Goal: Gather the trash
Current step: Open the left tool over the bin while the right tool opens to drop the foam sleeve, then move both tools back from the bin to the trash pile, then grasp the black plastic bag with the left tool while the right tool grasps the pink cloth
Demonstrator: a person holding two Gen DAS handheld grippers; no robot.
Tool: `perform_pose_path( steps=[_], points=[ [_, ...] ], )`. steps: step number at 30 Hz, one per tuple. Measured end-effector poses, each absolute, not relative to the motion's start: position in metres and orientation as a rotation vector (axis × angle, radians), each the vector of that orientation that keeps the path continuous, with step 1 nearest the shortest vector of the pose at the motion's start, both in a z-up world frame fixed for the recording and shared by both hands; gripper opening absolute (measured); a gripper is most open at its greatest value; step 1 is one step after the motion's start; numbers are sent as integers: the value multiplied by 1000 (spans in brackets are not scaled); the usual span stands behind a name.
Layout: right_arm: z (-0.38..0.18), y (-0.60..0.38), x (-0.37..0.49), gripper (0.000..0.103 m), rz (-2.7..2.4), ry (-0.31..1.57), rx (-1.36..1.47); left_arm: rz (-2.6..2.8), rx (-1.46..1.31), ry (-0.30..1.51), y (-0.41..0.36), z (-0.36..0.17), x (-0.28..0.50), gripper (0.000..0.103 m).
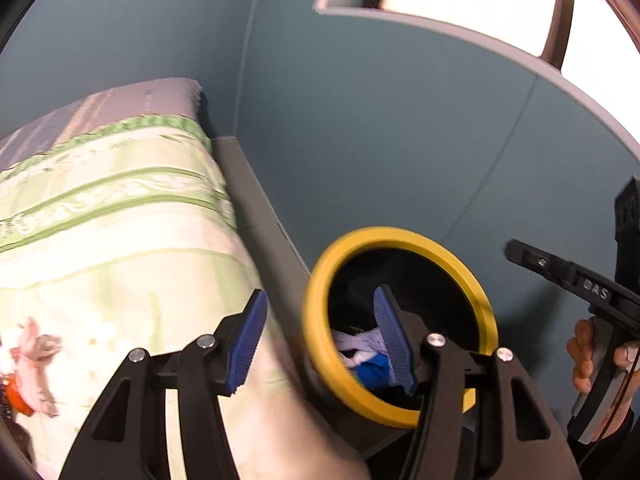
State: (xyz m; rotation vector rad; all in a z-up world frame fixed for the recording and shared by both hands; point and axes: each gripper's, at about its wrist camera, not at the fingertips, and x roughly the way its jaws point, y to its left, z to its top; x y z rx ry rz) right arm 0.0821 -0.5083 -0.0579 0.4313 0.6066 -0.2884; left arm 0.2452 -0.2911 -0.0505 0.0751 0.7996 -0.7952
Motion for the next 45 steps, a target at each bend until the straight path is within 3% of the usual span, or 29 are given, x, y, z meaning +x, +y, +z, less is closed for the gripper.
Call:
perform_pose_path(
  steps=[4,12,18,25,34,45],
  points=[
    [-40,-489,81,42,-246,570,402,-724,50,753,-248,-30,255,58],
    [-13,-409,102,51,-78,532,291,-546,12,687,-148,-6,272,67],
    [-13,-333,128,64,95,537,201,-376,-25,673,-64,-6,287,81],
    [-30,-253,161,79,260,556,118,-212,-53,682,23,-14,306,84],
    [-69,-185,212,83,360,666,64,-109,-128,749,99,-49,304,84],
    [-122,-125,259,81,428,794,-73,-106,-107,923,114,-121,290,84]
  ],
)
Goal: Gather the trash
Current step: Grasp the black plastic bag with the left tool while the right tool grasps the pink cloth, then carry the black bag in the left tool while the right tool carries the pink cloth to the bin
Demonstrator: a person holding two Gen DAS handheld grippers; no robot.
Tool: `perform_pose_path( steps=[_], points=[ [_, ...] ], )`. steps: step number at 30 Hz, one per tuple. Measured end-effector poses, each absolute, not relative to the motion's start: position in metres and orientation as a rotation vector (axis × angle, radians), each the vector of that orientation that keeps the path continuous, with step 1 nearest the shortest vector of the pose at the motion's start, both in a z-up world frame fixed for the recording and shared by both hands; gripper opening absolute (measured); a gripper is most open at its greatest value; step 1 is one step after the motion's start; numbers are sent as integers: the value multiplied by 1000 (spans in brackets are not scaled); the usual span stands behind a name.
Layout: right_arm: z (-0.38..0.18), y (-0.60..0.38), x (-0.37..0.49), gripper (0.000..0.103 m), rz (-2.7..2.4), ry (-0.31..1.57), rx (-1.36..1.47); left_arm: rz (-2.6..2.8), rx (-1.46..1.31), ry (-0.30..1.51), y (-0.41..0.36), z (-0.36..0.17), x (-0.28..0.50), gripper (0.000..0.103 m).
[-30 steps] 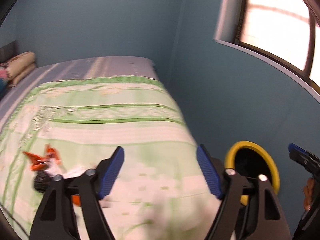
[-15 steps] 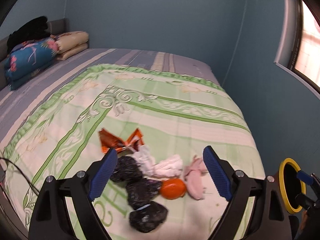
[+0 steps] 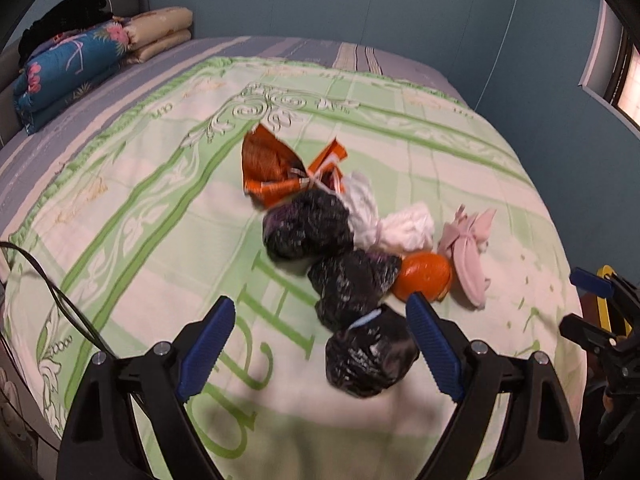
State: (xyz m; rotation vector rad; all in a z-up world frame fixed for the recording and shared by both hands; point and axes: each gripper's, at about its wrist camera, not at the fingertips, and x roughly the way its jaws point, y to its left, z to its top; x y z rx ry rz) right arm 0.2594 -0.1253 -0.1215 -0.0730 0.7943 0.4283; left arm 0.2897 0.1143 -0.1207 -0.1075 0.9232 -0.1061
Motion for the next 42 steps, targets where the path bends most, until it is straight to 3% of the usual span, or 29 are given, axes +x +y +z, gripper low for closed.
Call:
perform_pose_path(
  steps=[6,13,17,20,22,26,30,34,42],
  points=[
    [-144,-105,280,73,434,848,-154,-143,-138,1011,103,-145,298,83],
    [-151,-119,326,69,472,964,112,-131,-145,1059,91,-155,311,81],
    [-158,-120,351,62,472,1026,187,-121,-148,1090,90,-164,318,74],
    [-166,-115,364,54,468,1062,189,-103,-137,1099,91,-170,319,64],
    [-171,-111,371,49,460,1085,179,-97,-138,1108,93,-174,321,53],
    [-181,-104,382,42,465,1120,182,-93,-142,1118,96,-180,323,43],
    [-180,-99,390,22,468,1108,176,-74,-157,1103,104,-179,326,30],
    [-178,-91,397,15,454,1087,142,-45,-184,1087,119,-177,335,28],
    [-172,-77,416,13,459,1043,140,45,-253,1073,156,-173,362,27]
  ],
)
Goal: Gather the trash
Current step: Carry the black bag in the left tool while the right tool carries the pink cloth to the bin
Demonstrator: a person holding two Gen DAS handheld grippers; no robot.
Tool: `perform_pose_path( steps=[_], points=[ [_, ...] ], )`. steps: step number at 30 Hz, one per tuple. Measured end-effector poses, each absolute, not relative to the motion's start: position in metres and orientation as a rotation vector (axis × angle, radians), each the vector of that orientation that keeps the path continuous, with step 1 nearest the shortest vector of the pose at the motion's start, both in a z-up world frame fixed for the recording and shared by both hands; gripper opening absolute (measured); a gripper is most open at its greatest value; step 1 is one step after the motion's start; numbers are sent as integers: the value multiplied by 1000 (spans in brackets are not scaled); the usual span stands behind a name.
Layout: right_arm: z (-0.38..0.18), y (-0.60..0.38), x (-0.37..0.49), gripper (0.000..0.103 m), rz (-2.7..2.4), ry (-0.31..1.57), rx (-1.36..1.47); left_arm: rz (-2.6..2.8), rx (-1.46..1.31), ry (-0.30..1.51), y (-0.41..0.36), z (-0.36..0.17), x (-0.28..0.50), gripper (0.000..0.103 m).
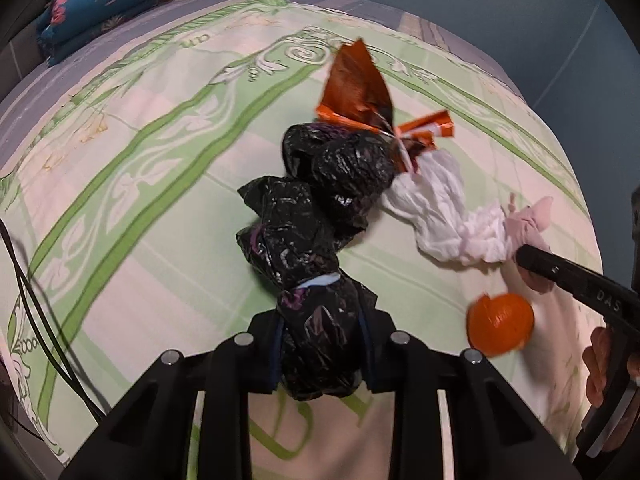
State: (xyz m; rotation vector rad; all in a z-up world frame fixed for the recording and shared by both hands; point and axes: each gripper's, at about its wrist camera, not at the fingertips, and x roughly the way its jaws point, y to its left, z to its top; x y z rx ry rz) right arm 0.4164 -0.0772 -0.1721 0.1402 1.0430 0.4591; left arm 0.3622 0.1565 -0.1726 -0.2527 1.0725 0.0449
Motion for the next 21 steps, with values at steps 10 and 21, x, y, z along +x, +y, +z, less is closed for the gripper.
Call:
perform_pose_path(
  steps=[10,21],
  points=[
    [-150,-84,437,13,423,969,159,181,-347,1015,214,-157,379,27],
    [-105,-133,421,13,365,851,200,260,-345,884,251,-99,362,27]
  ],
)
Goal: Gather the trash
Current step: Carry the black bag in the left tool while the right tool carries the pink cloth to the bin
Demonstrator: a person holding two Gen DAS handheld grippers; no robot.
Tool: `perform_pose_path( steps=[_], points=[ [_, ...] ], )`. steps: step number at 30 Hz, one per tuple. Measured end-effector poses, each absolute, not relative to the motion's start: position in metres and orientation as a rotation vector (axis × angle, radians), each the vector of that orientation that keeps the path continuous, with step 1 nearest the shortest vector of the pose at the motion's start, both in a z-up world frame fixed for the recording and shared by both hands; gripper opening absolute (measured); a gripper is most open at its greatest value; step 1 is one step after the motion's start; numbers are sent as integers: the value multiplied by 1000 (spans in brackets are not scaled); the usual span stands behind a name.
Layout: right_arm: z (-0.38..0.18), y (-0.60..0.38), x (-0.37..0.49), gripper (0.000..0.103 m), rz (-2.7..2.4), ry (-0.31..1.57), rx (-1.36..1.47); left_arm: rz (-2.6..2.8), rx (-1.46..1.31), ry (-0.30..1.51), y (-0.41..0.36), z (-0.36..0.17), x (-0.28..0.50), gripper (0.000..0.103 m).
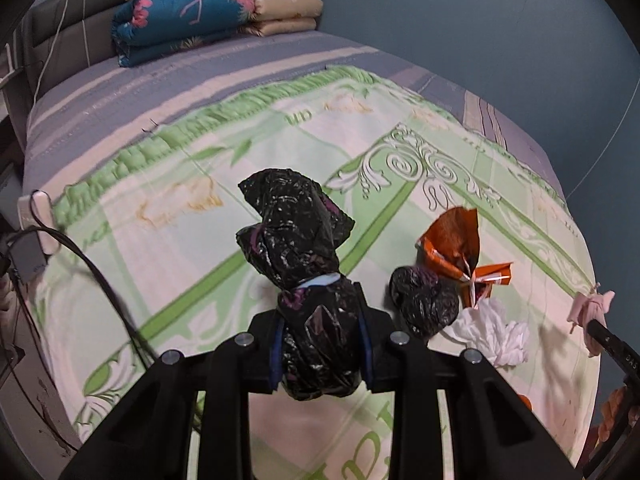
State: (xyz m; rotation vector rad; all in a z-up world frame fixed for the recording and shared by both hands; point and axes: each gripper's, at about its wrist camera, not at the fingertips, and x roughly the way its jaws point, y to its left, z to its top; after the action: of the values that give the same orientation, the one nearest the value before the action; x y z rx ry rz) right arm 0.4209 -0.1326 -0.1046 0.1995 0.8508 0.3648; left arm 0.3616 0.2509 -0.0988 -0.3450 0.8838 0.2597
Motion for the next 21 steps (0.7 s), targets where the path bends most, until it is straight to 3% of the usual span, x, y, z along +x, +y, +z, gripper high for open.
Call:
perform_pose_path(
  steps=[9,21],
  points=[
    [-55,-176,373,13,340,726,222,241,-314,759,233,-44,329,27],
    [4,-245,254,13,319,523,202,19,-221,617,123,22,278,27]
  ],
)
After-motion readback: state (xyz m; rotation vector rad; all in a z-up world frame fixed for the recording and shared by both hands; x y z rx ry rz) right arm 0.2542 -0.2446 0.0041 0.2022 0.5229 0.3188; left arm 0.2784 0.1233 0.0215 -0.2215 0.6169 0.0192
